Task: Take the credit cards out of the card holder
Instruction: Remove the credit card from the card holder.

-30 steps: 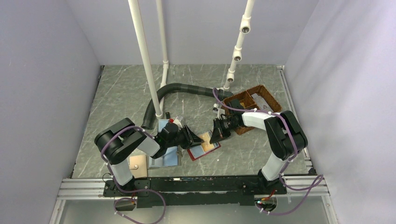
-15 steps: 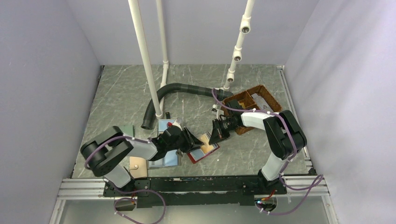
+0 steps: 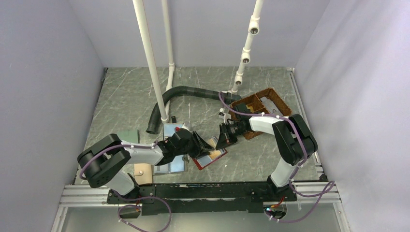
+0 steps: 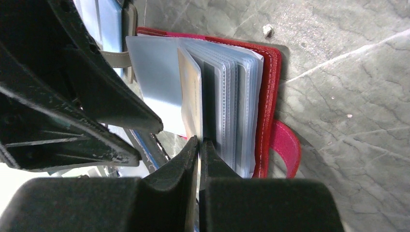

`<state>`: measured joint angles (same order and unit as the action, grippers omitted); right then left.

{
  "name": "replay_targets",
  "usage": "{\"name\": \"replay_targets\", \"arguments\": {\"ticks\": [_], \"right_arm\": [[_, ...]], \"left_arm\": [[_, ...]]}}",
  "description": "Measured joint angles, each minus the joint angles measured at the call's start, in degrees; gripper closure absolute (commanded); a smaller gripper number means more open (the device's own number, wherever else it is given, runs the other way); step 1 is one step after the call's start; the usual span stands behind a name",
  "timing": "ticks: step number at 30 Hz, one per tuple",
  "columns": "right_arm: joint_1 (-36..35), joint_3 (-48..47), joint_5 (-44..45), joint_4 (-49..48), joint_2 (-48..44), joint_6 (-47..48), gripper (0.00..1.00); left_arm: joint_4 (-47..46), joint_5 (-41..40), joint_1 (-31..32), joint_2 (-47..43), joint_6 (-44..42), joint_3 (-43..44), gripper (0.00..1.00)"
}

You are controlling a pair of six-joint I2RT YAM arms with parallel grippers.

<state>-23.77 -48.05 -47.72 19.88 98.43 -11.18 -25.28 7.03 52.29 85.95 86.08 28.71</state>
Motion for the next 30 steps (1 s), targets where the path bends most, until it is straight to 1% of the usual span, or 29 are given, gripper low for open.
{"name": "replay_targets", "arguments": {"ticks": [4,6,11,15,22,30], "right_arm": [[0.0,0.0,-0.3,0.0,0.1,0.0,1.00],[0.0,0.0,-0.3,-0.1,0.1,0.0,1.00],[0.0,0.0,-0.6,-0.2,0.3,0.0,1.00],[0.0,0.0,-0.7,-0.3,0.3,-0.3,1.00],[0.0,0.0,-1.1,-0.6,0.3,-0.6,1.00],[0.0,0.1,-2.0,-1.2,0.3,-1.0,1.00]], "left_arm": [[3.8,-1.6,0.5,-0.9,0.7,-0.2,0.53],[4.0,-2.5,0.5,-1.2,0.9,-0.7,0.53],[2.4,-3.7,0.5,-0.1,0.8,-2.1,0.53],[1.1,-3.9,0.5,2.1,0.6,-2.1,0.53],[-0.2,-3.9,0.4,3.3,0.7,-2.0,0.53],[-6.3,-3.9,0.3,7.0,1.8,-2.0,0.54]]}}
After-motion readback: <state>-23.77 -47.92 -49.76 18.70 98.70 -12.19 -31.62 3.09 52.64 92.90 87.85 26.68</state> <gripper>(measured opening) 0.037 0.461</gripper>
